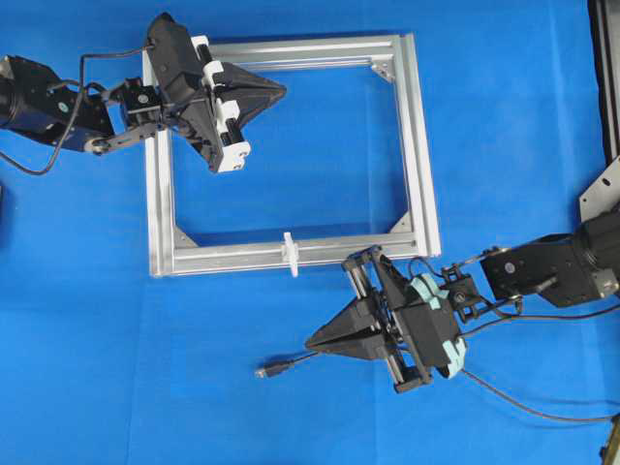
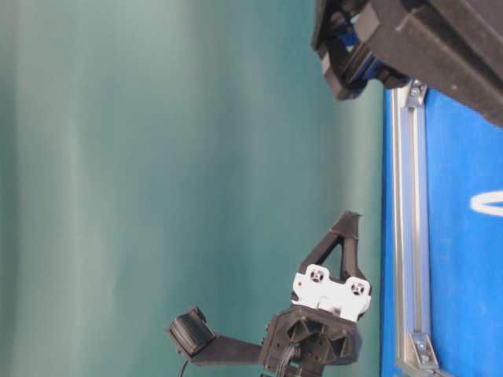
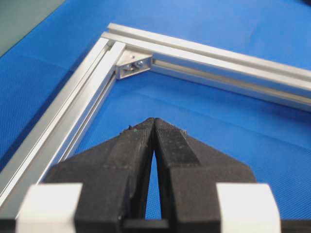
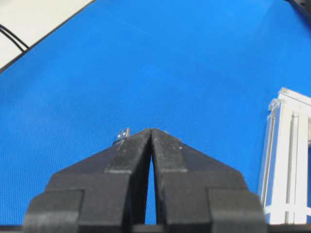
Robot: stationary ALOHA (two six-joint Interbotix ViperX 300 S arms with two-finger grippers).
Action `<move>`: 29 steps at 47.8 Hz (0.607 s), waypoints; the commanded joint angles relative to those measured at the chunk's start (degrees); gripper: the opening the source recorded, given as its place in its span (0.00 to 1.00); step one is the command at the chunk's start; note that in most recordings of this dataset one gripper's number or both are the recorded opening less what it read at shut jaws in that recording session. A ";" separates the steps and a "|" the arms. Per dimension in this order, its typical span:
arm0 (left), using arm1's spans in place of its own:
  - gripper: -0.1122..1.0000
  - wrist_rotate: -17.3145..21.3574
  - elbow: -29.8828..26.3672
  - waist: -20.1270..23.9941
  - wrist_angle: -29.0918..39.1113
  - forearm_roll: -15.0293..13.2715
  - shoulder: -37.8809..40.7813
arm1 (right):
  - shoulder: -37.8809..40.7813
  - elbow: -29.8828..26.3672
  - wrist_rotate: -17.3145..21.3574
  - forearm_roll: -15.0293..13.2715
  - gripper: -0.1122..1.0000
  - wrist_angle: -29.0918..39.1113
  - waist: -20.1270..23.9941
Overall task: Insert the wire through the string loop located in the center.
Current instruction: 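Open the right gripper and move it over the black USB cable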
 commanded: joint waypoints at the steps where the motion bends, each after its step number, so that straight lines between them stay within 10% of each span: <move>1: 0.10 0.53 -0.44 -0.35 -0.26 1.58 -2.55 | -2.37 -0.97 -0.26 0.00 0.10 -0.26 -0.26; 29: 0.10 0.62 0.18 -0.35 -0.09 1.58 -2.72 | -2.99 -0.88 2.11 0.00 0.06 2.02 0.18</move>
